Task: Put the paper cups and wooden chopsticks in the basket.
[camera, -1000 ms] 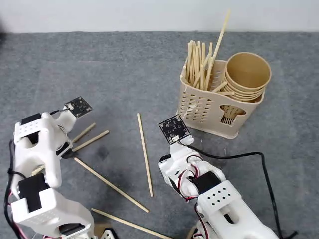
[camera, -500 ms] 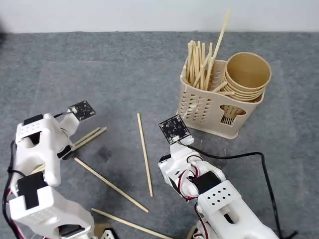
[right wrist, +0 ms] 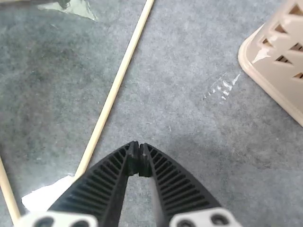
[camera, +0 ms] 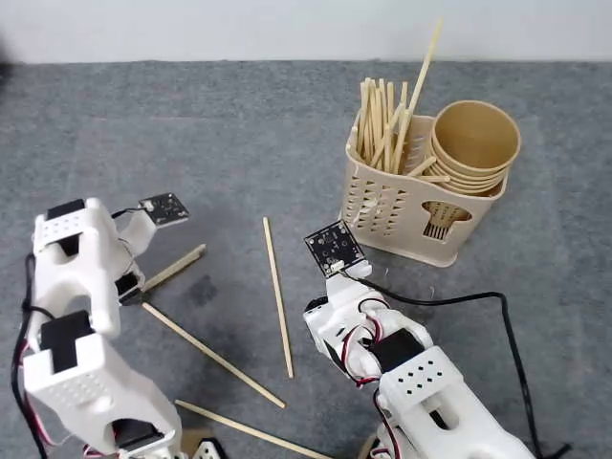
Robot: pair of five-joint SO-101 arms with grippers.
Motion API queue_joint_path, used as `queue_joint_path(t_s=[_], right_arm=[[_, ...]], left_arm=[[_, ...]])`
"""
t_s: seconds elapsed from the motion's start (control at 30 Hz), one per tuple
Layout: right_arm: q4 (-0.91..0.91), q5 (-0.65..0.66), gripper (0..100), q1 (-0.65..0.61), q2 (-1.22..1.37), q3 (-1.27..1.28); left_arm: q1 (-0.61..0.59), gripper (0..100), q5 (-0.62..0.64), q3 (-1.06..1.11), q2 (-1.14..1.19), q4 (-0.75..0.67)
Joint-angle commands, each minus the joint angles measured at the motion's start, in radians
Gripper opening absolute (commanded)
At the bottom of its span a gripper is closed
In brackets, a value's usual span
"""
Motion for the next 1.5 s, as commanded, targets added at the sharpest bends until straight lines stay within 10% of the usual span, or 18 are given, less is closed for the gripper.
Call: queue_joint_path(t_s=[0.0,1.0,1.47], right_arm=[[-0.01,0.011,1.5,-0.008,-0.005,-0.005],[-0.01,0.011,1.5,-0.008,-0.005,-0.005],[-0.01,0.011,1.5,-0.007,-0.005,-0.005]], left_arm=[[0.009,1,-0.012,-0.085,-0.005,0.087],[0.005,13,-0.011,0.047,0.008,-0.098],[0.058,1,-0.012,0.005,-0.006,0.057]])
